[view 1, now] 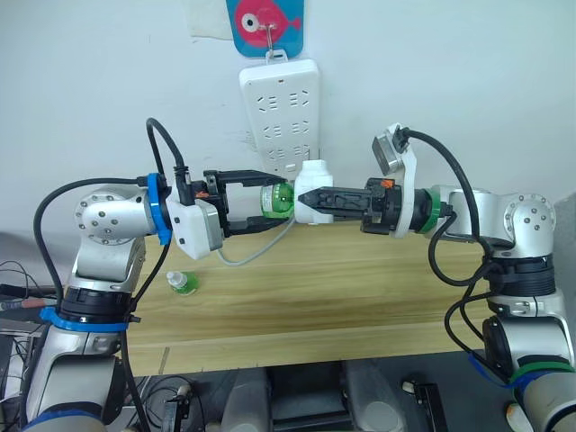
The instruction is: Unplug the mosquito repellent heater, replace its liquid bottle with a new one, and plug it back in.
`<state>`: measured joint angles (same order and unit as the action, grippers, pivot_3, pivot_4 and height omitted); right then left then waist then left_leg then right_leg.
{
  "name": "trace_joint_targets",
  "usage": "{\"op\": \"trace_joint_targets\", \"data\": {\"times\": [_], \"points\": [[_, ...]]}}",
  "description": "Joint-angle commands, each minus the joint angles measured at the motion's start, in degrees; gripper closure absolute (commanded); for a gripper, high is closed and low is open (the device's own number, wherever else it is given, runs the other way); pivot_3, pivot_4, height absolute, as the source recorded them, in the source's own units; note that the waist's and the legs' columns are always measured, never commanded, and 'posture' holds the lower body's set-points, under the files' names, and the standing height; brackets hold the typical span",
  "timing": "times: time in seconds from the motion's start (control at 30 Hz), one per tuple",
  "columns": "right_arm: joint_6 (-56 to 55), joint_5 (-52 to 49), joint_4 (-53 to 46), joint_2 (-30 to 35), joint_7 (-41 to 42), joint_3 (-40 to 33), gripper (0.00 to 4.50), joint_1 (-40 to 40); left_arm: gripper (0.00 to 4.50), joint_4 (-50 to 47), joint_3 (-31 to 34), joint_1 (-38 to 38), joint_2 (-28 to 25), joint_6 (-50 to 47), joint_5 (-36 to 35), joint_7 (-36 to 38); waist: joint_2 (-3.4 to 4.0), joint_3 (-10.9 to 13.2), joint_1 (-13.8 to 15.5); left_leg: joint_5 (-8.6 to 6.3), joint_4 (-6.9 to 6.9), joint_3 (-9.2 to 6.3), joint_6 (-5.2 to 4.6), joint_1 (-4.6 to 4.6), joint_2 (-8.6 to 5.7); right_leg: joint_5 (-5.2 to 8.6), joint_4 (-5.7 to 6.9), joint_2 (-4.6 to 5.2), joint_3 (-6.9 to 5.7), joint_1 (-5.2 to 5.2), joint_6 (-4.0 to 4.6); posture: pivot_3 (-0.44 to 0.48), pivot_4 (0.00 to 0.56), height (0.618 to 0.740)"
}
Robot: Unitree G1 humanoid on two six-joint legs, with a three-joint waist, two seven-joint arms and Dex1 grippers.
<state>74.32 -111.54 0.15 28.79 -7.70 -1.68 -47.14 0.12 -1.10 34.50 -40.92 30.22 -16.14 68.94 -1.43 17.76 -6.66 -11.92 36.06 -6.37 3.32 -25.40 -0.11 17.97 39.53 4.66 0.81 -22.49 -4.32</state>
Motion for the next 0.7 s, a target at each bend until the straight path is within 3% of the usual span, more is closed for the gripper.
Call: {"op": "trace_joint_targets", "data": {"times": [0.03,0.7], "points": [[0.63,-1.46,-2.18,2.42,2.13,-0.39,1.48,0.05,2.26,-2.07,0.87,0.5,-1.89,-4.96,-3.42,0.32,0.0,0.0,-0.05,0.0,0.0,0.0,0.0,0.0,0.0,0.0,0.0,0.0,0.0,0.0,0.0,-0.152,0.296,0.73],[-0.59,-1.46,-8.3,10.27,7.27,6.88,1.48,0.16,2.26,-18.48,5.48,-1.42,-5.74,-51.52,-28.77,-1.13,0.0,0.0,-0.17,0.0,0.01,0.0,0.0,-0.01,0.01,0.0,0.03,0.0,0.01,-0.05,0.0,-0.147,0.289,0.73]]}}
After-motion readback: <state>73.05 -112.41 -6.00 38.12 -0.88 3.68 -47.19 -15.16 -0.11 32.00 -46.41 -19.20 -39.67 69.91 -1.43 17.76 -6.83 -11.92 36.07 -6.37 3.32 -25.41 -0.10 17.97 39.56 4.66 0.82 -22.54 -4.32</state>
